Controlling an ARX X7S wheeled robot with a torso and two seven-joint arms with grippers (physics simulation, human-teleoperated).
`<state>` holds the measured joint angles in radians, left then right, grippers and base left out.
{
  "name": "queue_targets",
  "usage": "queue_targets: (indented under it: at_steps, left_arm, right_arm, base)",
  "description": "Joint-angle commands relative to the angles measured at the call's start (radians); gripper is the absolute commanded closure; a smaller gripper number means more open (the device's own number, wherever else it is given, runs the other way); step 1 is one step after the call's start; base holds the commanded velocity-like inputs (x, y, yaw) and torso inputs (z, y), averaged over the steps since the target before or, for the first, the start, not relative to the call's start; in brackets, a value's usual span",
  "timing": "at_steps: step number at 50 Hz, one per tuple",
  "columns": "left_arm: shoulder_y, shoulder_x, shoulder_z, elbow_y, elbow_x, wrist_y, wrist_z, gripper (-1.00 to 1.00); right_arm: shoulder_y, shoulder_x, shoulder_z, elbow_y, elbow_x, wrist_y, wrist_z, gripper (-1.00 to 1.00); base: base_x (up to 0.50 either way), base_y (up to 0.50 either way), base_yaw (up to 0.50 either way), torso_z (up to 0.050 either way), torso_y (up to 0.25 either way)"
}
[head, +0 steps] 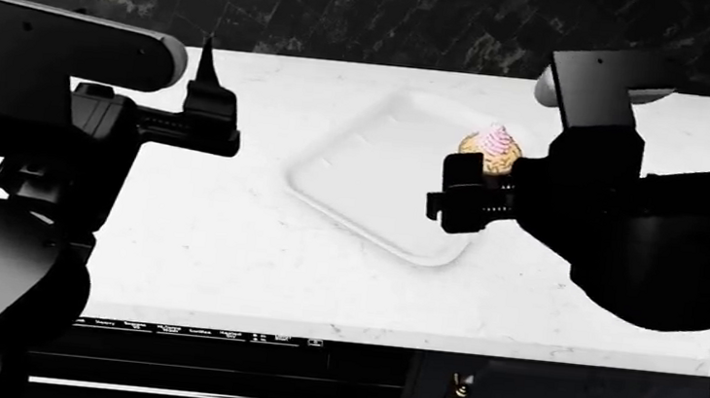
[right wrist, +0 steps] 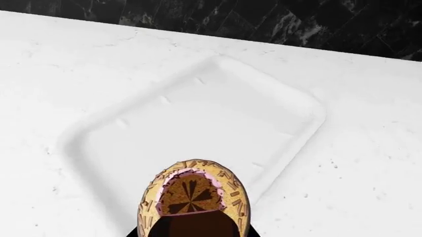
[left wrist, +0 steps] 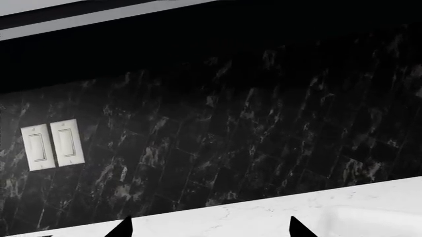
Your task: Pick up the bowl with donut and place it on the tray. Pick up the cupcake and place it on the tray.
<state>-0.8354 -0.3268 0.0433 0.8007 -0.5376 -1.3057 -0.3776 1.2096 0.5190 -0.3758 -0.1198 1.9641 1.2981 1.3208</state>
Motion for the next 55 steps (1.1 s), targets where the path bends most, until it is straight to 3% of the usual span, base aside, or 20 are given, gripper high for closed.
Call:
queue_targets:
  at_steps: [1, 20, 39, 55]
  left_arm:
    - [0.008, -0.006, -0.008, 0.001, -0.009, -0.004, -0.004, -1.00]
    - [0.020, -0.014, -0.012, 0.002, -0.018, 0.002, -0.012, -1.00]
    - [0.040, -0.023, -0.017, -0.001, -0.024, 0.021, -0.016, -1.00]
    - [0.036, -0.025, -0.013, -0.005, -0.032, 0.024, -0.023, -1.00]
  right_arm:
    - [0.070, -0.070, -0.055, 0.073, -0.060, 0.028, -0.077, 1.00]
    - [0.049, -0.141, -0.138, 0.144, -0.232, 0.045, -0.271, 1.00]
    - [0.091, -0.139, -0.199, 0.230, -0.423, -0.007, -0.408, 1.00]
    - [0.104, -0.166, -0.272, 0.320, -0.478, 0.001, -0.512, 1.00]
  base:
    - [0.00, 0.00, 0.00, 0.000, 0.000]
    - [0.00, 0.00, 0.00, 0.000, 0.000]
    - [0.00, 0.00, 0.00, 0.000, 0.000]
    - [0.00, 0.00, 0.00, 0.000, 0.000]
